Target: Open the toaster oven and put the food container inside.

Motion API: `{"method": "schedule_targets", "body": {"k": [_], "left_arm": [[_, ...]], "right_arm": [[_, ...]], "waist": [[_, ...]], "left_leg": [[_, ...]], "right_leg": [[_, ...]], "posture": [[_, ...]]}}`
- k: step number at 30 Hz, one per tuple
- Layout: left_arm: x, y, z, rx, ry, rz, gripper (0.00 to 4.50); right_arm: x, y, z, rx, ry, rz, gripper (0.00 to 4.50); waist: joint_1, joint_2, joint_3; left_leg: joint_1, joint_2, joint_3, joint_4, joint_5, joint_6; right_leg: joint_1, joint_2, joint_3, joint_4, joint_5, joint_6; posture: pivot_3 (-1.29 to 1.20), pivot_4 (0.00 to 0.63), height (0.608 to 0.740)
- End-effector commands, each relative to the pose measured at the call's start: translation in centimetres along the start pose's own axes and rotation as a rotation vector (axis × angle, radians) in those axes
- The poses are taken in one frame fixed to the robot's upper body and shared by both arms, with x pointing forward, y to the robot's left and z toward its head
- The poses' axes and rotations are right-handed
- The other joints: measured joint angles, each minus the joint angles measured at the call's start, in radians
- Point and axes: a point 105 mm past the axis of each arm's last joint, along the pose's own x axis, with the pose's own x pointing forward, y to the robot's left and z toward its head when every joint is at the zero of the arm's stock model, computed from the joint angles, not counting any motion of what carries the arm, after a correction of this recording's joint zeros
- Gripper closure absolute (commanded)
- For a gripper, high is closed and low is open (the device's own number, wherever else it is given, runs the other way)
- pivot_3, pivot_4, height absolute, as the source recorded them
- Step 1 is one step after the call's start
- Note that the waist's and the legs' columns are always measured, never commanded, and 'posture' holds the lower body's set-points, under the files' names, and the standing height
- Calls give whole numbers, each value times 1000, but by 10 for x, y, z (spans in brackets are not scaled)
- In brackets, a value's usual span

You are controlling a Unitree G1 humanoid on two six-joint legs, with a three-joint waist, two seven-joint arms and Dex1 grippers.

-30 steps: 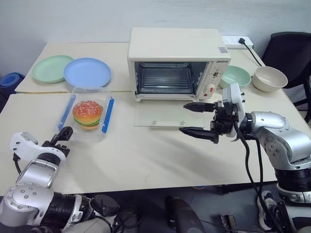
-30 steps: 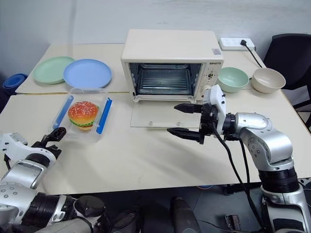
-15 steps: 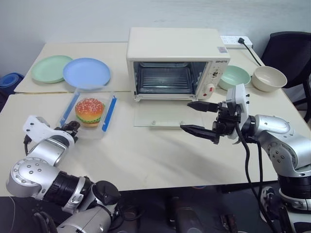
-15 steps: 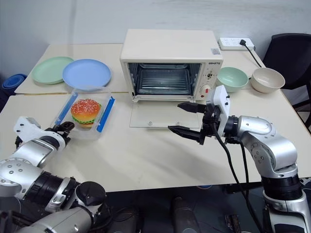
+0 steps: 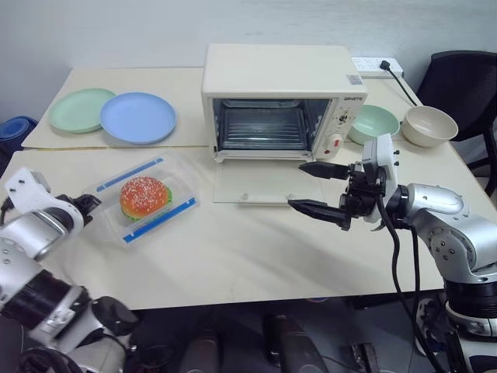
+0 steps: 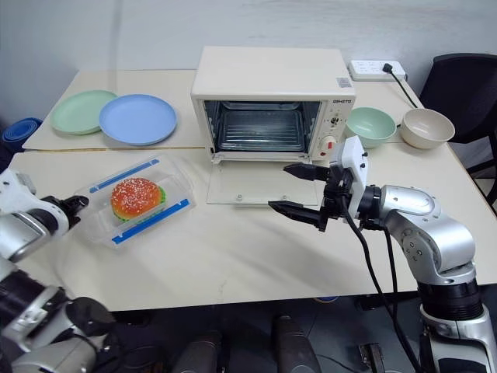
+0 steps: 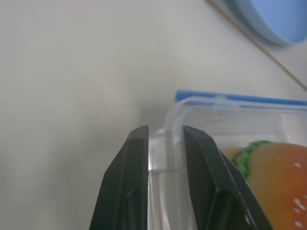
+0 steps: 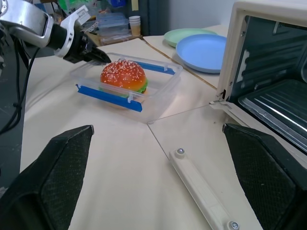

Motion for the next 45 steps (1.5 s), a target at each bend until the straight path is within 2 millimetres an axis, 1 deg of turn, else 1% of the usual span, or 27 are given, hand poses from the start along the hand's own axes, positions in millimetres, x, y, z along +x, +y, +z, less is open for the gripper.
{"method": "schedule_targets", "body": {"k": [1,3,7,8,10,13,15,18,20,22,24,27,29,31,35,38,41,43,45], "left_arm": [[-7,-25,21,115,27,-176,3369],[-9,-34,22,150,60,-239,3369],[-16,-61,25,235,101,-371,3369],[-15,-62,25,243,113,-375,3369],[-11,-57,24,241,131,-337,3369],[-6,-38,26,206,130,-240,3369],[-7,-29,29,178,110,-207,3369],[-16,-23,37,128,44,-221,2768],[-23,-17,38,114,12,-209,2194],[-26,-13,32,99,4,-208,1627],[-26,-12,21,88,11,-208,982],[-20,-12,0,55,38,-182,982],[-15,-6,-10,15,50,-123,982],[-12,-2,-15,-15,58,-79,982],[-5,-1,-24,-25,95,-21,982],[6,-6,-31,-29,148,-9,982],[12,-12,-29,-32,170,-9,1487],[13,-14,-26,-21,172,-8,2067],[14,-10,-19,-14,174,7,2694]], "right_arm": [[-15,0,9,27,-15,-15,0],[-19,1,9,41,-11,-18,0],[-26,-1,5,1,16,-85,0],[-28,-1,4,-3,17,-97,0],[-29,-2,4,-7,16,-118,0],[-31,-1,4,-9,11,-129,0],[-32,0,3,-7,12,-135,0],[-32,-1,-1,-3,17,-145,0],[-31,-1,-2,4,15,-143,0],[-27,-2,-2,8,9,-129,0],[-22,-2,-1,12,1,-112,0],[-16,-2,-1,14,-5,-78,0],[-12,-3,0,10,-4,-61,0],[-10,-4,1,6,-5,-55,0],[-8,-6,2,8,-16,-55,0],[-7,-3,0,6,-19,-59,0],[-8,-1,0,3,-23,-68,0],[-9,-1,1,0,-24,-75,0],[-12,0,1,0,-23,-87,0]], "waist": [[2,0,0],[5,0,0],[3,0,0],[3,0,0],[2,0,0],[-5,0,0],[-4,0,0],[-2,0,0],[-1,0,0],[0,0,0],[1,0,0],[4,0,0],[5,0,0],[5,0,0],[3,-1,0],[4,-1,0],[7,-1,0],[8,-1,0],[9,-1,0]], "left_leg": [[0,0,0,0,0,0],[-2,-1,-2,0,0,0],[-2,-3,-3,-1,0,2],[-3,-3,-3,-2,0,2],[-3,-3,-4,-2,0,2],[-1,-3,-2,-2,0,2],[-1,-2,-2,-2,1,1],[-1,-2,-3,-2,1,1],[-1,-3,-3,-2,1,1],[-2,-3,-3,-2,1,2],[-2,-3,-3,-2,1,2],[-2,-4,-4,-2,2,3],[-2,-4,-5,-2,2,3],[-2,-4,-5,-1,2,2],[-2,-4,-5,-2,2,2],[-2,-5,-4,-1,2,2],[-2,-5,-4,-1,3,2],[-2,-5,-4,-1,3,2],[-2,-5,-4,-1,3,2]], "right_leg": [[0,-1,-1,0,0,0],[0,-4,-3,-1,-1,-2],[0,-9,-4,-2,-1,-2],[0,-9,-4,-2,-1,-2],[0,-9,-4,-2,-1,-2],[0,-8,-5,-1,-1,-2],[0,-7,-5,0,-1,-2],[-1,-7,-5,0,-1,-2],[-1,-8,-4,0,-1,-2],[-1,-9,-3,0,-1,-2],[-1,-10,-1,0,-1,-2],[0,-11,-1,0,-1,-2],[0,-11,-2,1,-1,-2],[0,-11,-2,1,-1,-2],[0,-10,-3,0,-1,-2],[0,-10,-5,1,-1,-2],[0,-10,-9,1,-1,-2],[0,-10,-10,1,-1,-2],[0,-10,-10,1,-1,-2]], "posture": [[0,150,740],[0,150,740],[0,150,740],[0,150,740],[0,150,740],[0,150,740],[0,150,740],[0,150,740],[0,150,740],[0,150,740],[0,150,740],[0,150,740],[0,150,740],[0,150,740],[0,150,740],[0,150,740],[0,150,740],[0,150,740],[0,150,740]]}}
